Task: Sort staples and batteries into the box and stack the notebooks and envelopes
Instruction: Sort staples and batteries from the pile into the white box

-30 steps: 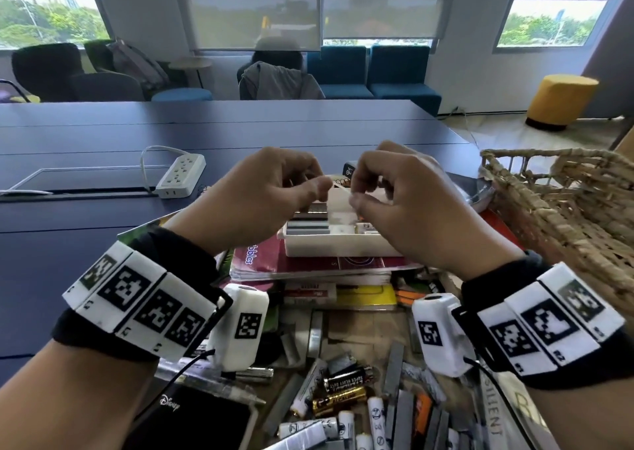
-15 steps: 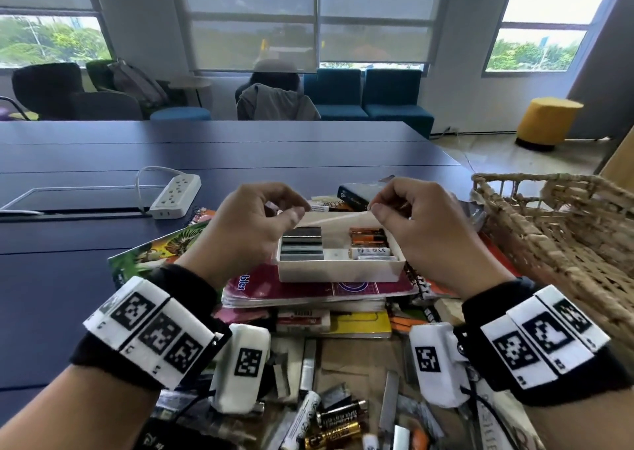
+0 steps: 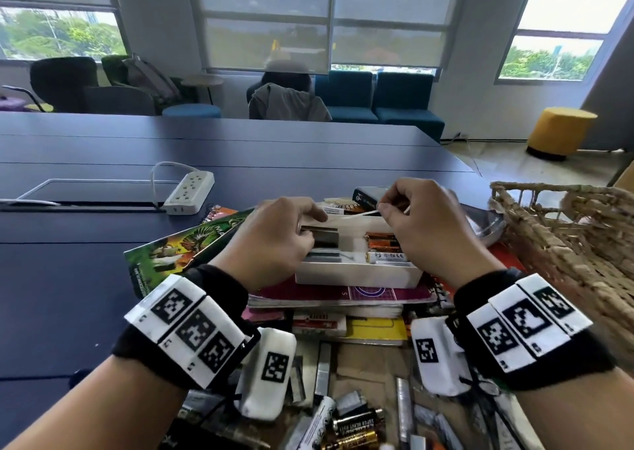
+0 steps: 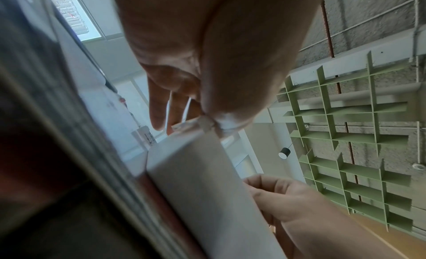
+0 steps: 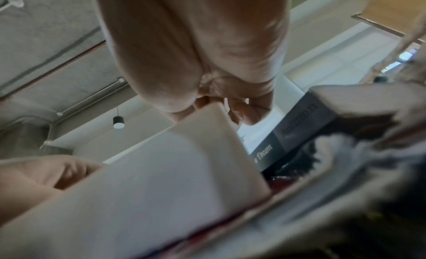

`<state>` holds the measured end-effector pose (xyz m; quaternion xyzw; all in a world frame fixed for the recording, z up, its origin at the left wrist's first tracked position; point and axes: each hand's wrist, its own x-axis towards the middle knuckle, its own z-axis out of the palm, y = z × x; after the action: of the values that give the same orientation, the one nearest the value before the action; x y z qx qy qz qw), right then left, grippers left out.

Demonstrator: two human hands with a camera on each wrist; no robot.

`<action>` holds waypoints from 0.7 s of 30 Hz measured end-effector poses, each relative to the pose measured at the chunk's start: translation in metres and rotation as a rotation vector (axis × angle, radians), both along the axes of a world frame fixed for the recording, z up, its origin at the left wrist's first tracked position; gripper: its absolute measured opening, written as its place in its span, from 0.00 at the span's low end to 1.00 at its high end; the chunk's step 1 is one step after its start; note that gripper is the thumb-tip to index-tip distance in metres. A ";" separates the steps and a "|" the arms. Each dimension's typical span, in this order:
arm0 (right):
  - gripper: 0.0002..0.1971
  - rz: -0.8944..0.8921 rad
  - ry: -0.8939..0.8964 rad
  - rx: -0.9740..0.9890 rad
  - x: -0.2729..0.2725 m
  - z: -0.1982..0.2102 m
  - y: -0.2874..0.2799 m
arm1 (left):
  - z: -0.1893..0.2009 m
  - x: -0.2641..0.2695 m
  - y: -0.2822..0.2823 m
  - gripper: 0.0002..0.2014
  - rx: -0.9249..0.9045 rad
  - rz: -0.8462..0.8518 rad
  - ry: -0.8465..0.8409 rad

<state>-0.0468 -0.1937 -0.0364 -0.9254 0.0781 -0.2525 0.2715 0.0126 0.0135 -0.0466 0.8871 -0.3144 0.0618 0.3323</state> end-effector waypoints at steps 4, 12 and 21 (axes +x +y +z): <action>0.05 0.000 0.003 -0.004 0.008 0.000 0.003 | 0.003 -0.004 0.001 0.17 0.039 0.026 0.012; 0.07 0.025 -0.028 -0.021 0.008 -0.011 -0.003 | 0.003 -0.003 0.000 0.16 0.079 0.053 -0.030; 0.07 -0.008 -0.049 -0.024 0.005 -0.012 -0.004 | 0.000 0.002 -0.003 0.13 0.103 0.060 -0.056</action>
<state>-0.0420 -0.1979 -0.0485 -0.9217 0.0722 -0.2773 0.2613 0.0143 0.0101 -0.0469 0.9100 -0.2996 0.0801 0.2752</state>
